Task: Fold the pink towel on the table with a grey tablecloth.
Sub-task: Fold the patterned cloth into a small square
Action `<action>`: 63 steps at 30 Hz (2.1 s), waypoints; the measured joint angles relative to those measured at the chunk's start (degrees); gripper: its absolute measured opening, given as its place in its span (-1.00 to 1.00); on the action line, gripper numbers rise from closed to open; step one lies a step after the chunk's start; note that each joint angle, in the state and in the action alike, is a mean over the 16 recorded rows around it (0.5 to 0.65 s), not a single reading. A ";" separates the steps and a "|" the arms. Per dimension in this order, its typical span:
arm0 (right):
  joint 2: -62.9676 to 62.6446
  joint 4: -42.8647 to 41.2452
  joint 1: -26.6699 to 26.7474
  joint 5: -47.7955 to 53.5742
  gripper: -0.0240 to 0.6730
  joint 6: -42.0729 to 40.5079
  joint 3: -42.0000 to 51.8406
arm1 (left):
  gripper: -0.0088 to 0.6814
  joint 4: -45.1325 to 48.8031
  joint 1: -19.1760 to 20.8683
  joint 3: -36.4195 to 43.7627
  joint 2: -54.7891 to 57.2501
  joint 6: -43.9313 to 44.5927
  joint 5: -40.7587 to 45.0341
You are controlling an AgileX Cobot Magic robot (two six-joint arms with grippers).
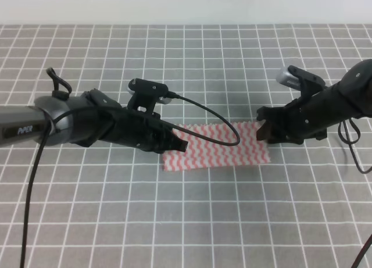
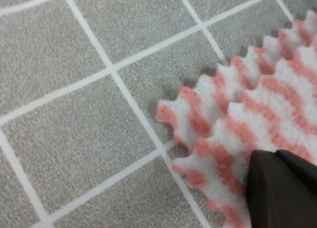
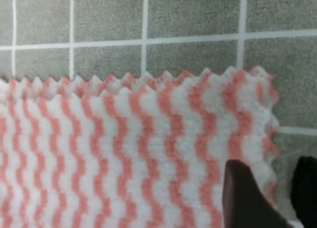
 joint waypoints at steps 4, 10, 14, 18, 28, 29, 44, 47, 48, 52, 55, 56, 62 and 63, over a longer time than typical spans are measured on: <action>0.04 0.60 0.00 0.83 -0.33 -0.10 -0.01 | -0.98 0.05 0.00 0.00 0.00 0.05 -0.01; 0.07 1.10 0.00 2.13 -0.38 -0.19 -0.01 | -0.98 0.08 0.00 0.00 0.00 0.14 -0.05; 0.07 1.33 0.00 2.52 -0.44 -0.21 0.00 | -0.98 0.09 0.00 0.00 0.00 0.20 -0.08; 0.10 1.53 0.00 2.63 -0.50 -0.19 0.00 | -0.98 0.09 0.00 0.00 0.00 0.25 -0.11; 0.16 1.81 0.00 2.61 -0.68 -0.14 -0.02 | -0.99 0.09 0.00 0.00 0.00 0.29 -0.13; 0.17 1.80 0.00 2.60 -0.70 -0.13 -0.02 | -0.99 0.09 0.00 0.00 0.00 0.30 -0.13; 0.19 6.54 0.08 5.78 -0.97 -1.95 -2.83 | -0.98 0.12 0.00 0.00 0.00 0.40 -0.16; 0.21 8.28 0.36 6.92 -0.97 -2.74 -3.85 | -0.98 0.13 0.00 0.00 0.00 0.40 -0.15; 0.22 8.85 0.54 7.30 -0.97 -3.03 -4.19 | -0.98 0.13 0.00 0.00 0.00 0.40 -0.14; 0.29 10.54 1.78 8.05 -0.97 -4.11 -5.17 | -0.98 0.10 0.00 0.00 0.00 0.39 -0.09; 0.34 11.15 3.04 7.80 -0.97 -4.63 -5.45 | -0.98 0.08 0.00 0.00 0.00 0.39 -0.08; 0.34 11.31 3.49 7.64 -0.97 -4.79 -5.48 | -0.98 0.08 0.00 0.00 -0.02 0.39 -0.07; 0.34 12.00 6.05 6.26 -0.97 -5.57 -5.50 | -0.98 0.09 0.04 0.06 -0.92 0.39 -0.29; 0.34 12.08 6.37 6.01 -0.97 -5.66 -5.50 | -0.98 0.10 0.09 0.08 -1.25 0.39 -0.27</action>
